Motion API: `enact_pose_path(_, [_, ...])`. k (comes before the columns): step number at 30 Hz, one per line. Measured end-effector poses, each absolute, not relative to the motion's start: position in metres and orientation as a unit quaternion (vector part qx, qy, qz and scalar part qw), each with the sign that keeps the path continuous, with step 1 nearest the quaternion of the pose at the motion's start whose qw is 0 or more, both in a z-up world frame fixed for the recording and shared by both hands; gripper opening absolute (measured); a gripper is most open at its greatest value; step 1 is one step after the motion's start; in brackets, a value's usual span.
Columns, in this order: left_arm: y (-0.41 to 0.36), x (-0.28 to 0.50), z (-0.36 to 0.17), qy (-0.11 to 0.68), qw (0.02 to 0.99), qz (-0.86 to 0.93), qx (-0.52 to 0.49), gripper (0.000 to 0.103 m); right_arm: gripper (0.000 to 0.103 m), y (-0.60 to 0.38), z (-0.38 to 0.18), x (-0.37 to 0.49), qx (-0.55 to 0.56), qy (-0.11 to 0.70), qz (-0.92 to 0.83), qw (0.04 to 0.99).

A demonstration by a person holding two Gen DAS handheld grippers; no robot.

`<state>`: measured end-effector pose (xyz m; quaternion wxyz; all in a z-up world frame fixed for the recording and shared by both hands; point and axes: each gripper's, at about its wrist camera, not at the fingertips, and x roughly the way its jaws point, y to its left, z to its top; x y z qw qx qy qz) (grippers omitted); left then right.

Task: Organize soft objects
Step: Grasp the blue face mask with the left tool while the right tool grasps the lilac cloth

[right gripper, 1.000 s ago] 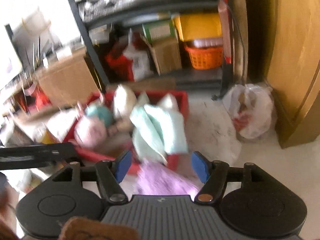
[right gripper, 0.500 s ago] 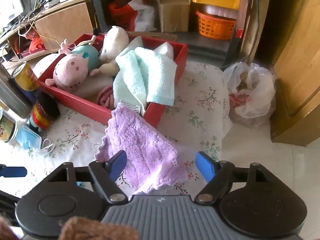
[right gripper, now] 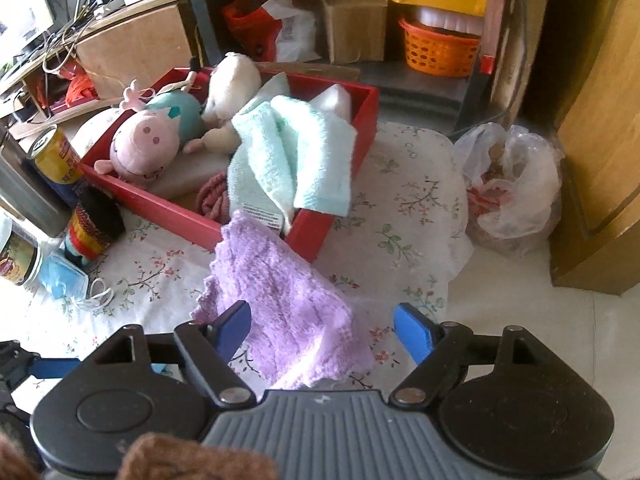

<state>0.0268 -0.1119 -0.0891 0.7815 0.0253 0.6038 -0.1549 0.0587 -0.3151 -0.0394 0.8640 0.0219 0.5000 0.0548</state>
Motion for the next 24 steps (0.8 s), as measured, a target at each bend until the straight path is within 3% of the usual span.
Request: enact_pose_path(24, [-0.122,0.026,-0.113,0.617,0.77,-0.155,0.042,0.091,0.053,-0.305,-0.073,0.077,0.03,0.542,0.065,0.837])
